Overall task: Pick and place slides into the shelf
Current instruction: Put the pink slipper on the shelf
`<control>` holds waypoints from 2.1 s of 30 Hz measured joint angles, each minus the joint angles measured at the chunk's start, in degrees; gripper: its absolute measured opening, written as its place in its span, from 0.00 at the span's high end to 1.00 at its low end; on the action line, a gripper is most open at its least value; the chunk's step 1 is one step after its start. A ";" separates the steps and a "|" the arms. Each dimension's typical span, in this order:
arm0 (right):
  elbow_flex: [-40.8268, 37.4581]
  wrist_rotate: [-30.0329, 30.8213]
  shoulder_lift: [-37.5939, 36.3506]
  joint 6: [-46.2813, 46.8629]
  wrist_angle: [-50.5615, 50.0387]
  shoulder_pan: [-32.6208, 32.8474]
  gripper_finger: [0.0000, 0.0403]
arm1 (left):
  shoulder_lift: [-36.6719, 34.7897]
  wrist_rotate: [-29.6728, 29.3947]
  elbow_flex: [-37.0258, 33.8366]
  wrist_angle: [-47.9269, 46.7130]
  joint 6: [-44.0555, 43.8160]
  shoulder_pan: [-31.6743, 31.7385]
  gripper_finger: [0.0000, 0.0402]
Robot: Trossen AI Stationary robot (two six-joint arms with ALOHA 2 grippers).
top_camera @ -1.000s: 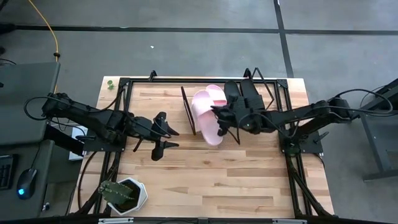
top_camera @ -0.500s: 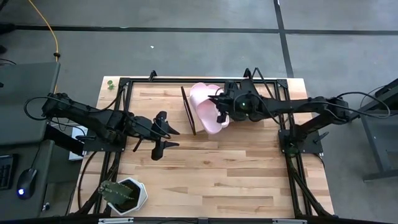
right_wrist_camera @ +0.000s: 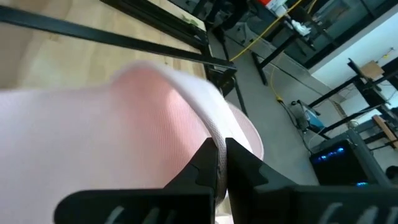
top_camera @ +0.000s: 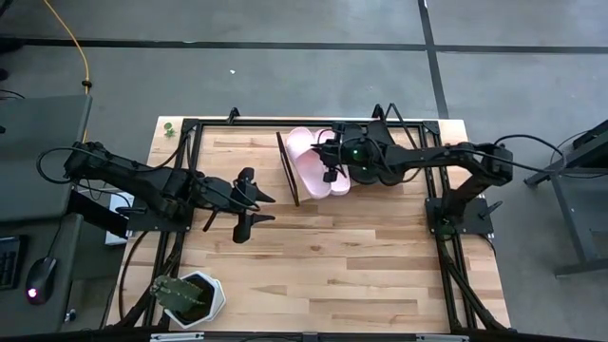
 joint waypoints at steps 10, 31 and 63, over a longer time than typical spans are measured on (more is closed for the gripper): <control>0.00 0.01 6.43 -1.59 7.22 -0.06 1.00 | 0.00 -0.11 0.00 -0.21 -1.53 0.00 0.50; 0.00 1.17 14.60 -2.16 12.41 -0.78 1.00 | 0.00 -0.07 0.02 -0.24 -1.55 0.00 0.50; 0.15 1.39 14.57 -1.61 5.82 -0.69 0.96 | 0.00 -0.04 0.02 -0.24 -1.55 -0.01 0.50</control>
